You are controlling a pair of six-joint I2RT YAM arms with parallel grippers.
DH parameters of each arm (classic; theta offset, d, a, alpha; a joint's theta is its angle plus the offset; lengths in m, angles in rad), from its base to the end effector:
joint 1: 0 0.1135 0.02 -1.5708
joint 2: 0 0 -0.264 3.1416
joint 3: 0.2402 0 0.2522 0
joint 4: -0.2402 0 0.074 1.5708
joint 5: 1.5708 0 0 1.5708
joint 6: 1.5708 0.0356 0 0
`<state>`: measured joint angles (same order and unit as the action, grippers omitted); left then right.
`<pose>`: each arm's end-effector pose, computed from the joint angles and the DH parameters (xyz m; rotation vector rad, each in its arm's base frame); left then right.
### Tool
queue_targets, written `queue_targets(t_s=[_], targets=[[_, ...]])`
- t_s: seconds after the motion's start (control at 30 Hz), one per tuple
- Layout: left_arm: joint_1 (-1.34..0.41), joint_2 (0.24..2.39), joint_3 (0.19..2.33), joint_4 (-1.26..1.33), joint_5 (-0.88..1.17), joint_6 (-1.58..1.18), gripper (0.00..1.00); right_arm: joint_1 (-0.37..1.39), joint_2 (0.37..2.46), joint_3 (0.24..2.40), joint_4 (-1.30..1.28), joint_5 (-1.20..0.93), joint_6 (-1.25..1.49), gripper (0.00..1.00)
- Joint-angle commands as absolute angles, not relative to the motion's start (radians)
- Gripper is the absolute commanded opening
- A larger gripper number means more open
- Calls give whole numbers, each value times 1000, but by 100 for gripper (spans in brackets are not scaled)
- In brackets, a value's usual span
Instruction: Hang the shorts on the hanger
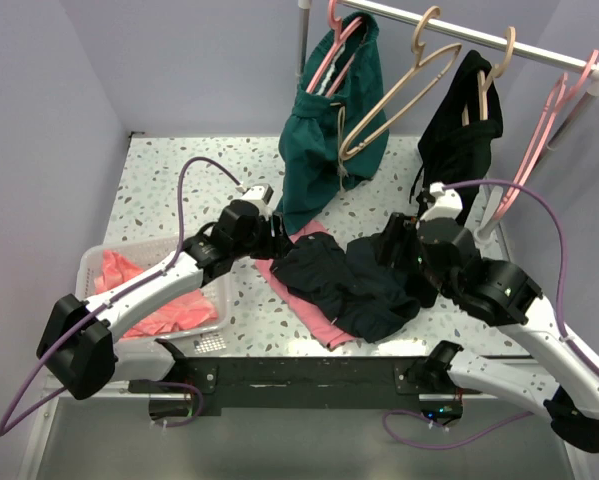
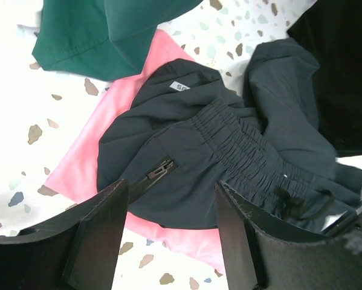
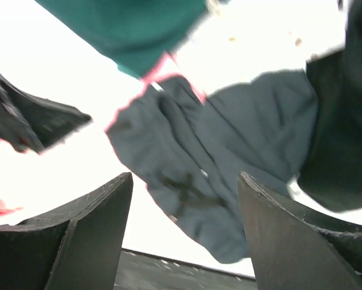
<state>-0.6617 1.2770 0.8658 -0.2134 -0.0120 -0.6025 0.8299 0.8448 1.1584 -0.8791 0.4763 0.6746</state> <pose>0.2219 -0.1723 0.2592 0.0606 2.2822 -0.6794 0.1122 0.0985 0.3870 0.1151 2.0900 0.4116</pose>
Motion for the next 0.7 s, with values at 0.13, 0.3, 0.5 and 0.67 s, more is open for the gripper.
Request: queue_targets(t_s=[0.13, 0.3, 0.5, 0.67], targets=[[-664, 1192, 888, -219, 49, -555, 63, 830, 1071, 1516, -744, 618, 557, 80], [-664, 1158, 887, -229, 69, -546, 63, 830, 1185, 1673, -689, 748, 505, 84], [-663, 1129, 885, -238, 74, -532, 63, 799, 1365, 1861, -657, 864, 451, 88], [-664, 1127, 885, -242, 86, -525, 63, 730, 1505, 2021, -675, 829, 462, 89]])
